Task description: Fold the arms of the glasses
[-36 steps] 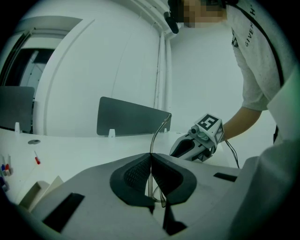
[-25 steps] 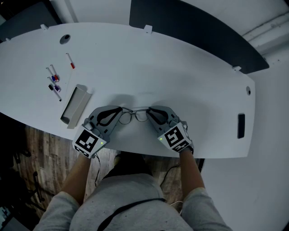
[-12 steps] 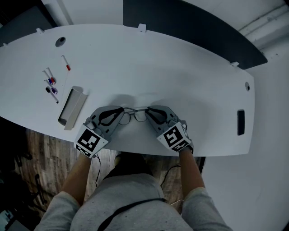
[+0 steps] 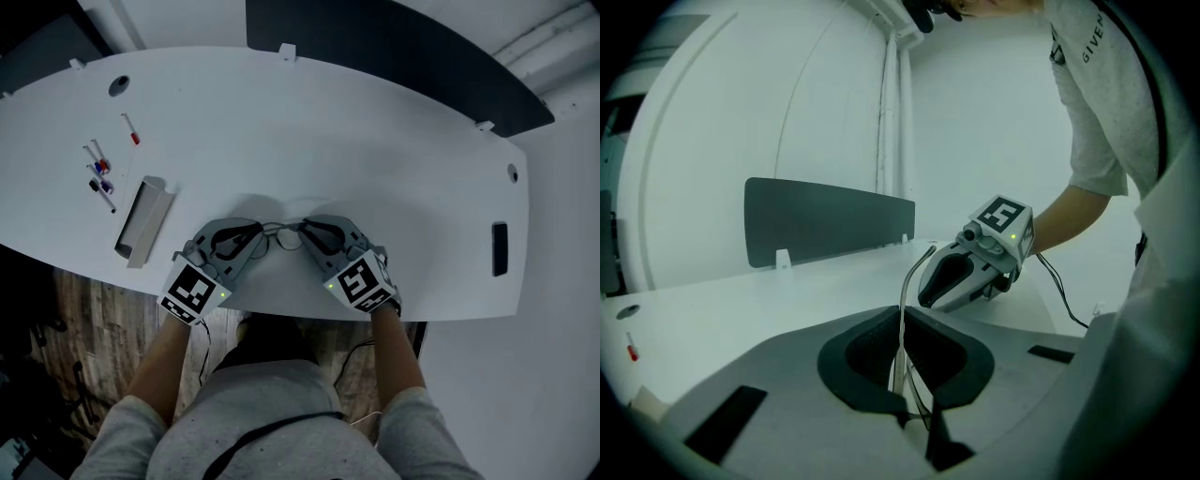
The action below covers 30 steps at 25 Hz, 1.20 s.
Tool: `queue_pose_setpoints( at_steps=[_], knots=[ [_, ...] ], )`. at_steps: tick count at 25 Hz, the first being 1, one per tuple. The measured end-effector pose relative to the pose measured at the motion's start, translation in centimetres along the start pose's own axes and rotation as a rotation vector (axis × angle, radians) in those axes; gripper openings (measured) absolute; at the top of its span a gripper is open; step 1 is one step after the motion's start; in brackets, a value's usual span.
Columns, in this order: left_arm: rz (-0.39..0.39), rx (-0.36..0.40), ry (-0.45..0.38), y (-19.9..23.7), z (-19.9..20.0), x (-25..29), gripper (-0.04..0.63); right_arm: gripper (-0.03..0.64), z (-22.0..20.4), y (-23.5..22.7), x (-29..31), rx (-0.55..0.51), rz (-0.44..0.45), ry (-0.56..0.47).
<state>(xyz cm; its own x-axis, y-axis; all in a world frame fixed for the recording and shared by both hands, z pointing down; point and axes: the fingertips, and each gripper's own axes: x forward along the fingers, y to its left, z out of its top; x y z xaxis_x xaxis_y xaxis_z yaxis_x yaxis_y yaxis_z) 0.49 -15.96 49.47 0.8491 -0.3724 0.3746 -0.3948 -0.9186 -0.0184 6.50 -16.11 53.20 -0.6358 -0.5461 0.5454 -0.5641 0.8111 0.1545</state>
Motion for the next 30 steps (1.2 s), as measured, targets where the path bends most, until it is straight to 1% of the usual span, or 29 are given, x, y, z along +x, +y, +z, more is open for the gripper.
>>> queue_pose_setpoints(
  at_steps=[5, 10, 16, 23, 30],
  knots=[
    [-0.03, 0.064, 0.065, -0.7, -0.4, 0.8, 0.018, 0.061, -0.1, 0.1, -0.2, -0.002, 0.003, 0.001],
    [-0.064, 0.107, 0.126, -1.5, -1.0, 1.5, 0.019, 0.061, -0.2, 0.3, -0.3, -0.014, 0.005, 0.006],
    [-0.078, 0.11, 0.149, -1.9, -1.2, 2.0, 0.02, 0.063, -0.4, 0.4, -0.5, -0.015, 0.008, 0.008],
    [-0.096, 0.151, 0.217, -2.2, -1.9, 2.6, 0.02, 0.063, -0.5, 0.4, -0.5, -0.027, 0.014, 0.011],
    [-0.112, 0.138, 0.222, -2.4, -1.8, 2.9, 0.02, 0.066, -0.7, 0.3, -0.7, -0.013, 0.017, 0.01]
  ],
)
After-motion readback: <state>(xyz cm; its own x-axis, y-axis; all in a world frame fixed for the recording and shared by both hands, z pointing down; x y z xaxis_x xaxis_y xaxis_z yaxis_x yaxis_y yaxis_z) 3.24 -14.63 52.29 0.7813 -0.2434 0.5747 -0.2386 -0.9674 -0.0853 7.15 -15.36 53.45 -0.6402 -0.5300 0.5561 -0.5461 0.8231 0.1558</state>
